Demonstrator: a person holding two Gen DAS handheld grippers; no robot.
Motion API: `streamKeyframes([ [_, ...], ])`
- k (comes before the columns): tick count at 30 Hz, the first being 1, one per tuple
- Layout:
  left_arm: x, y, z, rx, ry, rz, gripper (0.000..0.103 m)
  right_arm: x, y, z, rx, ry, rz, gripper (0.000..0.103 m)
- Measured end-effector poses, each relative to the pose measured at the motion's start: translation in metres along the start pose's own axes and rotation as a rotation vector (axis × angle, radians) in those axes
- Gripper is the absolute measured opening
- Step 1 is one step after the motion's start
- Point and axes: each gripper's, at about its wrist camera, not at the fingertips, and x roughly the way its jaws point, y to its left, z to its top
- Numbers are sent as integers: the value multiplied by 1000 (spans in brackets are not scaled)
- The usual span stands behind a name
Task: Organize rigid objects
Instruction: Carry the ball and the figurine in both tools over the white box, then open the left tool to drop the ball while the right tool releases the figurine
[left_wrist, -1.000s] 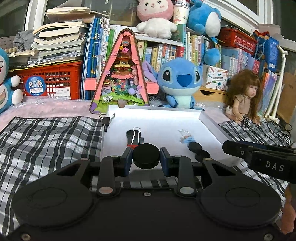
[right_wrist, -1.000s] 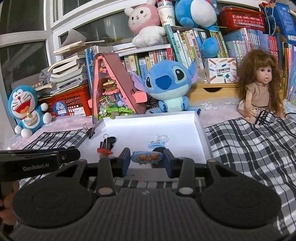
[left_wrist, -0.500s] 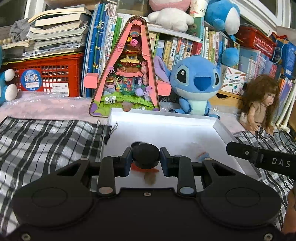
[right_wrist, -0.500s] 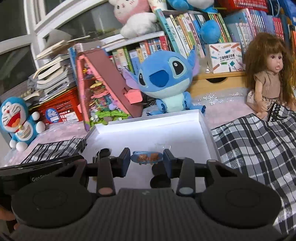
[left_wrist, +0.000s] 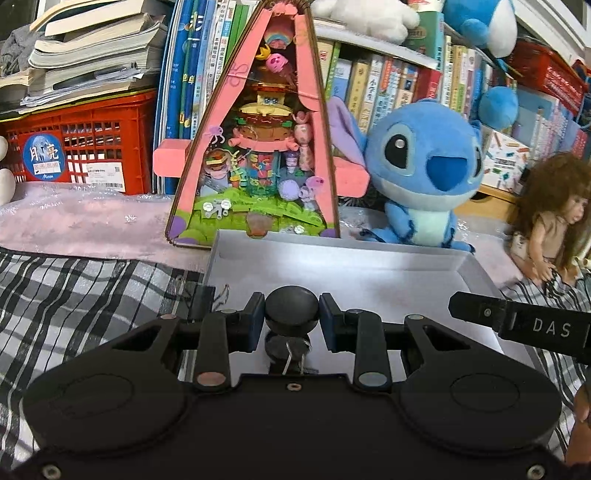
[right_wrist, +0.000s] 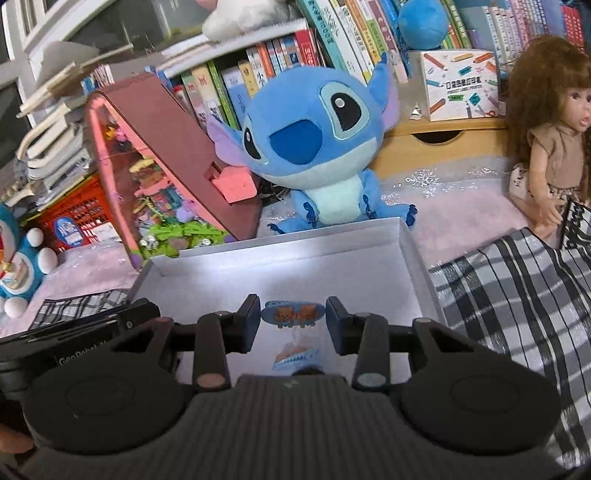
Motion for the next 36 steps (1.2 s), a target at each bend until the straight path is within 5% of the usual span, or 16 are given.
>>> streamKeyframes([
  [36, 45, 0, -7, 29, 69, 46, 30, 57, 2, -3, -50, 73, -51, 47],
])
